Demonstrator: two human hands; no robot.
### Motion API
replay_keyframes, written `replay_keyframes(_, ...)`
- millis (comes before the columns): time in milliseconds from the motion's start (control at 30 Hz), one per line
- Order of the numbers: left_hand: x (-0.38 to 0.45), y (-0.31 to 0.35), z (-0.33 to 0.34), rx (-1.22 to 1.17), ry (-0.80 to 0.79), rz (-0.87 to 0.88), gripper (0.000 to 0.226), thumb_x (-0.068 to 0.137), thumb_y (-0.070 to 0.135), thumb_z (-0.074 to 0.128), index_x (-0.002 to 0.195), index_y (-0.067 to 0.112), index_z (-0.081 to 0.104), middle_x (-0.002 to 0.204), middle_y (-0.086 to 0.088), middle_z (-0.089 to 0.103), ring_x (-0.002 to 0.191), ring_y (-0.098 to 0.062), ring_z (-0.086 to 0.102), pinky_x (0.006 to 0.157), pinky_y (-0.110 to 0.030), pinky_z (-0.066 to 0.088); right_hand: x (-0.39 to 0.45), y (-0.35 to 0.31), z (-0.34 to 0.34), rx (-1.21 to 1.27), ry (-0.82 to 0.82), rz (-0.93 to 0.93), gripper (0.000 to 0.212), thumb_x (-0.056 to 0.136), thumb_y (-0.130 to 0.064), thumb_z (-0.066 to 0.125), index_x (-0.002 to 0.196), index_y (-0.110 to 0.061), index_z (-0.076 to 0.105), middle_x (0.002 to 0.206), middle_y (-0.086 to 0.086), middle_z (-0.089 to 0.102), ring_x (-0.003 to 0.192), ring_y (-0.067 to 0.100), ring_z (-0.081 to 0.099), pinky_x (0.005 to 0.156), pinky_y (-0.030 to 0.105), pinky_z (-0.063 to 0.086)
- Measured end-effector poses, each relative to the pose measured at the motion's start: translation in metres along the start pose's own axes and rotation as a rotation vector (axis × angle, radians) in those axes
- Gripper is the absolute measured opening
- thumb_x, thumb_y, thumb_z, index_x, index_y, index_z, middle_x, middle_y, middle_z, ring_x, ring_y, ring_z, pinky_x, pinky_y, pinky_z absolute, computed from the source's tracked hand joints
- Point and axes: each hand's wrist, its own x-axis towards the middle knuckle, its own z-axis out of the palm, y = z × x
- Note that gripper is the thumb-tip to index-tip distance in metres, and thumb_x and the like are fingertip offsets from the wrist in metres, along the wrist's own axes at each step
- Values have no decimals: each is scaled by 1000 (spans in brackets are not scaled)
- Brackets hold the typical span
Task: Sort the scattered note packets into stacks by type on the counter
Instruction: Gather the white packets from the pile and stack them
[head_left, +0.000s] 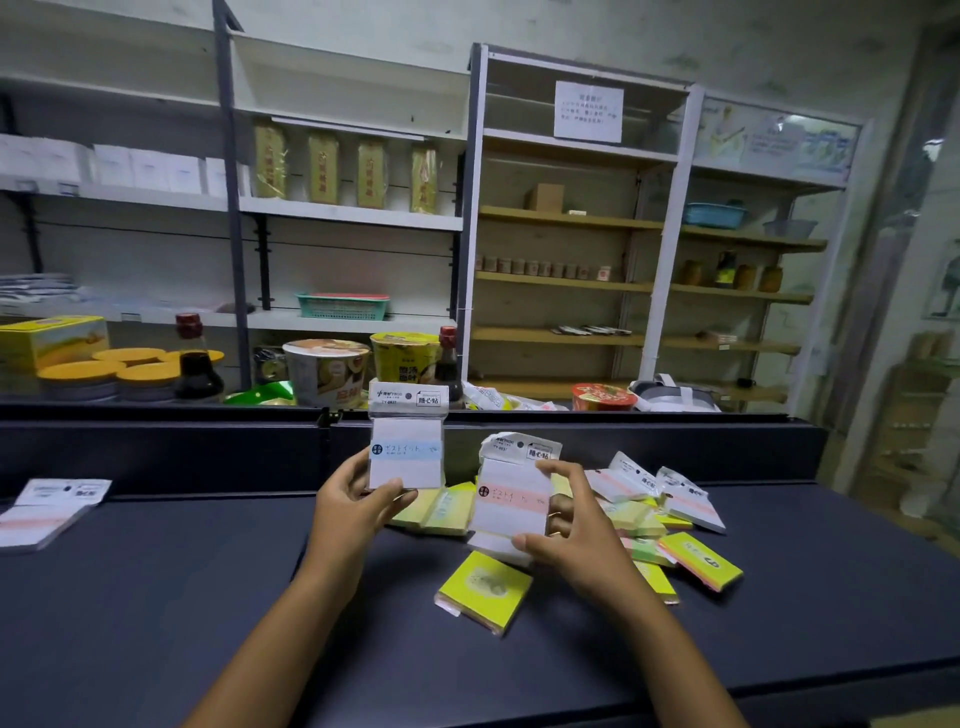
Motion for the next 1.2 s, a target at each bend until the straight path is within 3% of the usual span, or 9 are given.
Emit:
replay_keyframes(100, -16, 20, -22, 11, 2, 30, 38, 89, -9, 60, 115, 18, 59, 101, -4, 76, 89, -22, 74, 70, -23, 59, -4, -13, 21, 24, -8, -59, 76, 78, 5, 76, 131, -38, 42, 114, 4, 67, 93, 13, 70, 75, 24, 57)
replay_keyframes(200, -32, 44, -50, 33, 10, 75, 44, 87, -8, 63, 123, 16, 56, 104, -3, 75, 95, -20, 73, 71, -23, 59, -8, -28, 45, -3, -5, -116, 78, 79, 0, 78, 133, -43, 41, 124, -7, 62, 105, 11, 66, 85, 32, 59)
replay_keyframes(300, -47, 68, -79, 71, 31, 118, 50, 85, -7, 65, 129, 14, 53, 105, -2, 74, 96, -21, 72, 73, -25, 60, -14, -44, 73, 7, -8, -164, 80, 79, -2, 78, 132, -49, 41, 124, -16, 61, 104, 2, 65, 83, 26, 59)
replay_keyframes(500, -79, 109, -147, 88, 59, 166, 51, 83, -8, 67, 123, 22, 56, 107, -7, 74, 99, -22, 72, 73, -28, 59, -36, -78, 131, -7, -18, -231, 80, 79, -3, 77, 134, -50, 40, 112, -15, 66, 97, 5, 66, 81, 30, 60)
replay_keyframes(667, -108, 144, -209, 121, 100, 164, 53, 84, -5, 68, 124, 27, 56, 108, -10, 74, 103, -26, 70, 78, -33, 60, -65, -105, 186, 11, -53, -238, 77, 80, -3, 76, 132, -48, 41, 113, -3, 65, 97, 10, 67, 78, 28, 59)
replay_keyframes(933, -154, 193, -278, 160, 133, 161, 57, 84, -3, 69, 127, 32, 54, 107, -15, 73, 102, -29, 70, 80, -33, 60, -101, -144, 255, 30, -93, -259, 79, 81, -5, 77, 135, -50, 39, 111, -4, 66, 93, 8, 68, 81, 34, 61)
replay_keyframes(1200, -159, 219, -327, 183, 196, 196, 55, 86, 1, 69, 124, 38, 55, 106, -15, 73, 97, -31, 72, 78, -28, 60, -93, -165, 303, 11, -133, -277, 78, 82, -13, 77, 134, -53, 37, 113, -12, 64, 97, 5, 65, 78, 32, 61)
